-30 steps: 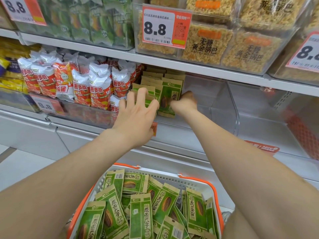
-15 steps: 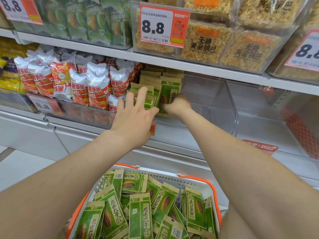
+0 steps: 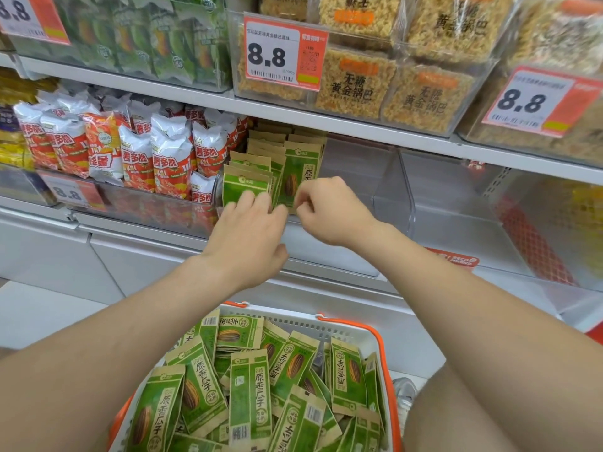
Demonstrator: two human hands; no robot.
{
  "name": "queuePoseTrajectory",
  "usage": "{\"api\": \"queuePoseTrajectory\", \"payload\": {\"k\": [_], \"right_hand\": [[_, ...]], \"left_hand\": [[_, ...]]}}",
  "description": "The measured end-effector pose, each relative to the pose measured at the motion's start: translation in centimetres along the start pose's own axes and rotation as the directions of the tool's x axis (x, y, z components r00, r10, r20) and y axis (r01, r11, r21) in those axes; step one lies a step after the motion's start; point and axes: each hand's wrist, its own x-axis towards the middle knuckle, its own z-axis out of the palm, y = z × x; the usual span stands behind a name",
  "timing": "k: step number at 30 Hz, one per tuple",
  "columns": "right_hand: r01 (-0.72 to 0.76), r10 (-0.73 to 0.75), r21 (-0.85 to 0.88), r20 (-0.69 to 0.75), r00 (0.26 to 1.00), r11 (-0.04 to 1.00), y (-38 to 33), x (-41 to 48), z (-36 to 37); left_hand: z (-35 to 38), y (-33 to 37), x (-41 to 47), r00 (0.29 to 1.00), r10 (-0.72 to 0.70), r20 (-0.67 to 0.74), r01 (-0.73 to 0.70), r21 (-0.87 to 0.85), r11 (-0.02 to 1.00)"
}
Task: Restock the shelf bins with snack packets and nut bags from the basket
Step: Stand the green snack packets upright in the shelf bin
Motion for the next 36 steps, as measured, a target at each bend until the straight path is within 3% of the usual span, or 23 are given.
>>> {"api": "queuePoseTrajectory", "payload": {"k": [3, 7, 12, 19, 21, 26, 31, 33, 36], "right_hand": [[0.167, -0.157, -0.036, 0.198, 0.968, 0.985, -1.3, -2.9, 0.3], [0.145, -0.025, -0.197, 0.510, 0.860, 0.970, -0.1, -6.4, 2.6], [0.238, 0.080, -0.264, 0.809, 0.583, 0.935, 2.0, -9.8, 5.2], [0.466, 0.069, -0.158, 0.977, 0.203, 0.870, 2.4, -15.3, 10.5], [0.540, 0.049, -0.113, 0.990, 0.132, 0.834, 2.5, -16.5, 11.5], [0.461, 0.059, -0.154, 0.975, 0.215, 0.874, 3.7, -17.6, 12.2], [0.223, 0.024, -0.091, 0.958, 0.286, 0.970, 3.4, -15.1, 10.8], [0.171, -0.013, -0.055, 0.929, 0.370, 0.984, 3.0, -13.5, 9.6], [0.013, -0.012, 0.005, 0.802, 0.597, 1.000, 2.6, -11.1, 8.1]], "left_hand": [[0.5, 0.9, -0.9, 0.968, 0.036, 0.249, -0.017, -0.078, 0.997], [2.1, 2.3, -2.2, 0.866, 0.137, 0.481, -0.105, -0.094, 0.990], [3.6, 3.7, -2.8, 0.694, 0.281, 0.663, -0.184, -0.214, 0.959], [4.5, 6.5, -3.7, 0.561, 0.359, 0.746, -0.286, -0.233, 0.930], [4.8, 7.3, -3.9, 0.530, 0.357, 0.769, -0.309, -0.217, 0.926], [4.8, 8.3, -3.7, 0.507, 0.371, 0.778, -0.320, -0.230, 0.919], [4.5, 7.9, -3.9, 0.515, 0.345, 0.785, -0.258, -0.242, 0.935], [4.4, 7.5, -3.9, 0.517, 0.294, 0.804, -0.239, -0.194, 0.951], [3.9, 7.0, -3.9, 0.534, 0.230, 0.813, -0.137, -0.185, 0.973]]}}
